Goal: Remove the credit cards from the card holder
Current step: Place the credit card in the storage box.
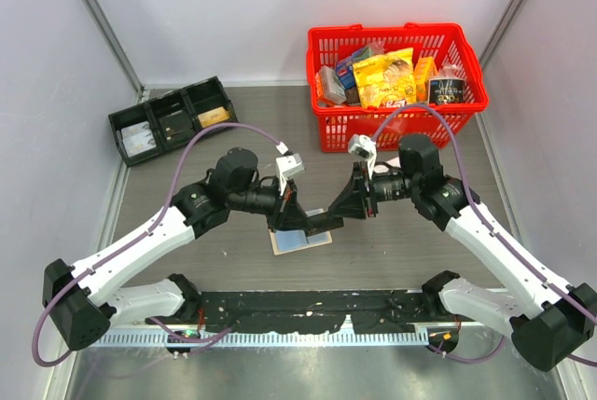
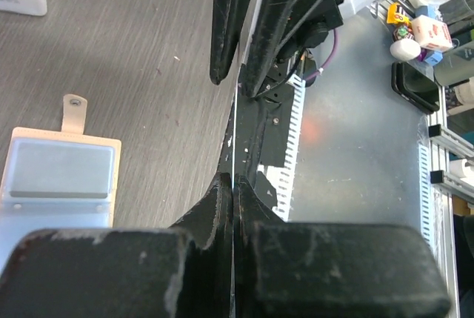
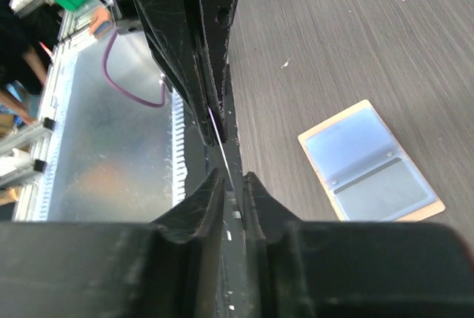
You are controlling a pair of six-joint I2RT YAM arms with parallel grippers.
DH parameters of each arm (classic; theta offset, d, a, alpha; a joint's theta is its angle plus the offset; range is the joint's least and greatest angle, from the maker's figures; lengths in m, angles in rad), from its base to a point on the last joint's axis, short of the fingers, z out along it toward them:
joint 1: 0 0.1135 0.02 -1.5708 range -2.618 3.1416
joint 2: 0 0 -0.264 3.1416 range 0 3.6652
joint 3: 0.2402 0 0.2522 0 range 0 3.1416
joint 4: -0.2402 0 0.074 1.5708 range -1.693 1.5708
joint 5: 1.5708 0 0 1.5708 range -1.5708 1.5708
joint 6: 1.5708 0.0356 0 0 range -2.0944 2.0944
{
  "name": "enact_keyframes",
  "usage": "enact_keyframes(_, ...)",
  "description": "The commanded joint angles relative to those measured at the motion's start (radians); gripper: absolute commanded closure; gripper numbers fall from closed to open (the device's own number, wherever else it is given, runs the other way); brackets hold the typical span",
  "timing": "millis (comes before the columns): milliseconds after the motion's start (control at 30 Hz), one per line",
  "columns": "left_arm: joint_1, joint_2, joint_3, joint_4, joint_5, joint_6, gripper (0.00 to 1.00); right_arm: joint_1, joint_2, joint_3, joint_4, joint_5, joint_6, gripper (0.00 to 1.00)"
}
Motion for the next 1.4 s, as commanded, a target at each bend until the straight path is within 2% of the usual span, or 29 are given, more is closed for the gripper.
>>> enact_keyframes(0, 0.003, -0.007, 0.039, 0.000, 0.039, 0.015, 0.97, 0.008, -0.001, 0.021, 0.030, -0.010, -0.016, 0.87)
enact_keyframes(33, 0.001, -0.012, 0.036, 0.002, 0.024, 0.009, 0.93, 0.008, -0.007, 0.016, 0.042, -0.003, 0.004, 0.99)
enact_keyframes(100, 0.003, -0.030, 0.017, 0.032, -0.025, -0.028, 0.81, 0.006, -0.015, 0.001, 0.088, 0.031, 0.050, 0.99)
enact_keyframes(167, 0.001, -0.053, -0.009, 0.078, -0.126, -0.085, 0.54, 0.006, -0.020, -0.021, 0.145, 0.085, 0.110, 0.99)
enact_keyframes(267, 0.002, -0.074, -0.038, 0.111, -0.336, -0.191, 0.26, 0.003, -0.029, -0.080, 0.299, 0.198, 0.267, 0.99)
enact_keyframes(300, 0.003, -0.082, -0.049, 0.128, -0.384, -0.232, 0.21, 0.003, -0.037, -0.100, 0.332, 0.233, 0.315, 0.99)
enact_keyframes(333, 0.001, -0.094, -0.067, 0.155, -0.434, -0.270, 0.16, 0.003, -0.040, -0.137, 0.442, 0.295, 0.404, 0.99)
enact_keyframes(433, 0.003, -0.148, -0.147, 0.276, -0.556, -0.401, 0.08, 0.002, -0.063, -0.214, 0.626, 0.421, 0.545, 0.99)
enact_keyframes(567, 0.002, -0.205, -0.276, 0.459, -0.662, -0.585, 0.07, 0.003, -0.090, -0.367, 0.911, 0.580, 0.805, 0.99)
enact_keyframes(767, 0.003, -0.177, -0.372, 0.669, -0.686, -0.777, 0.15, 0.019, -0.055, -0.482, 1.117, 0.691, 1.042, 0.99)
enact_keyframes(1067, 0.003, -0.087, -0.428, 0.904, -0.682, -0.892, 0.28, 0.083, 0.043, -0.528, 1.289, 0.752, 1.153, 0.99)
enact_keyframes(1167, 0.003, -0.056, -0.435, 0.951, -0.686, -0.915, 0.36, 0.092, 0.063, -0.539, 1.320, 0.763, 1.179, 0.99)
enact_keyframes(1367, 0.001, -0.053, -0.498, 1.053, -0.777, -0.966, 0.63, 0.095, 0.092, -0.545, 1.340, 0.771, 1.198, 0.99)
